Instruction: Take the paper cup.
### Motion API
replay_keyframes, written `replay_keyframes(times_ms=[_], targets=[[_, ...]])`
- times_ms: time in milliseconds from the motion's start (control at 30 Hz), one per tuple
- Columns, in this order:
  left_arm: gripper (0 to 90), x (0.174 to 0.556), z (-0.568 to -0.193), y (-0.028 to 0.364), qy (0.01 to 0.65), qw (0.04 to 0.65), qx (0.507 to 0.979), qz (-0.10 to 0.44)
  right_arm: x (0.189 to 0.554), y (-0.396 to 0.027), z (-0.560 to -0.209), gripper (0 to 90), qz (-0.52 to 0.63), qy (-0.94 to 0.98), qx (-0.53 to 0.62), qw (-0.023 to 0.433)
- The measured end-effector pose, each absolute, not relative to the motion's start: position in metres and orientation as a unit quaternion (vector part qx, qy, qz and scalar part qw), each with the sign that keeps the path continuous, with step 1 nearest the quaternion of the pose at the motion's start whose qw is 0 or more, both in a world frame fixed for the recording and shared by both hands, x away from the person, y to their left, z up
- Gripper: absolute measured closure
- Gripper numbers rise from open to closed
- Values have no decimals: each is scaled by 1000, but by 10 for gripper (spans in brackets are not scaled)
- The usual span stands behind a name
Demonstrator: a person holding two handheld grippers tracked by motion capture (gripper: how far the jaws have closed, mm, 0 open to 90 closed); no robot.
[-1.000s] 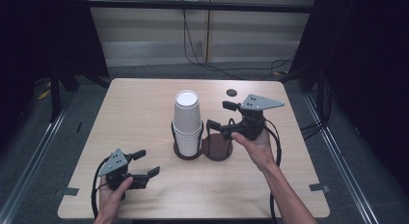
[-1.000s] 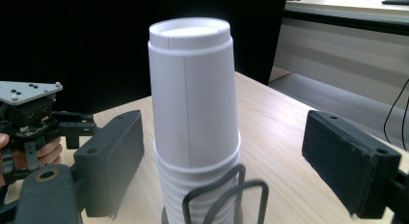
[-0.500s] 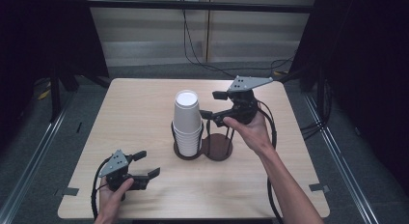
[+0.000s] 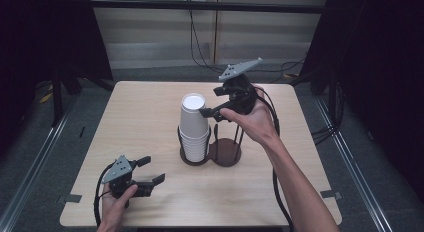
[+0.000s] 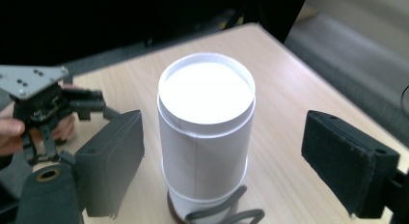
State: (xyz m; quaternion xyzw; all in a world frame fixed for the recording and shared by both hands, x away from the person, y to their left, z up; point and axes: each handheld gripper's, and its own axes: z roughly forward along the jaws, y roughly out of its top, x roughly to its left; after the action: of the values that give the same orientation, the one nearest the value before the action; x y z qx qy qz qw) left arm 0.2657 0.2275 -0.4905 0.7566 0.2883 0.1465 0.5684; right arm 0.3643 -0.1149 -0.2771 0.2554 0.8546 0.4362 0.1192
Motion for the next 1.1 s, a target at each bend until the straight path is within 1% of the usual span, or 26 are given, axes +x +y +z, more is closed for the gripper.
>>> replay_keyframes(times_ms=[67, 167, 200, 233, 300, 467, 767, 800, 867, 900, 1100], targets=[[158, 265, -491, 227, 290, 570, 755, 145, 370, -110, -276, 148, 416, 867, 254, 104], [158, 266, -491, 228, 289, 570, 755, 145, 378, -104, -275, 153, 393, 879, 254, 94], [157, 266, -491, 228, 286, 574, 755, 137, 382, -99, -275, 165, 379, 886, 253, 84], [157, 266, -491, 228, 286, 575, 754, 136, 382, -99, -275, 165, 379, 886, 253, 84], [158, 266, -491, 228, 284, 573, 756, 136, 387, -90, -276, 139, 348, 902, 242, 79], [158, 266, -492, 227, 281, 573, 758, 134, 392, -80, -275, 142, 316, 915, 242, 60], [158, 266, -492, 228, 281, 574, 758, 132, 401, -62, -267, 147, 258, 935, 239, 49], [158, 267, -492, 229, 276, 570, 761, 138, 403, -60, -267, 149, 256, 936, 238, 48], [159, 266, -493, 227, 285, 572, 758, 132, 406, -57, -268, 165, 243, 940, 236, 44], [159, 266, -493, 228, 287, 569, 759, 136, 410, -54, -269, 175, 245, 940, 236, 32], [159, 266, -493, 228, 284, 571, 759, 134, 413, -41, -271, 196, 219, 950, 221, 25]])
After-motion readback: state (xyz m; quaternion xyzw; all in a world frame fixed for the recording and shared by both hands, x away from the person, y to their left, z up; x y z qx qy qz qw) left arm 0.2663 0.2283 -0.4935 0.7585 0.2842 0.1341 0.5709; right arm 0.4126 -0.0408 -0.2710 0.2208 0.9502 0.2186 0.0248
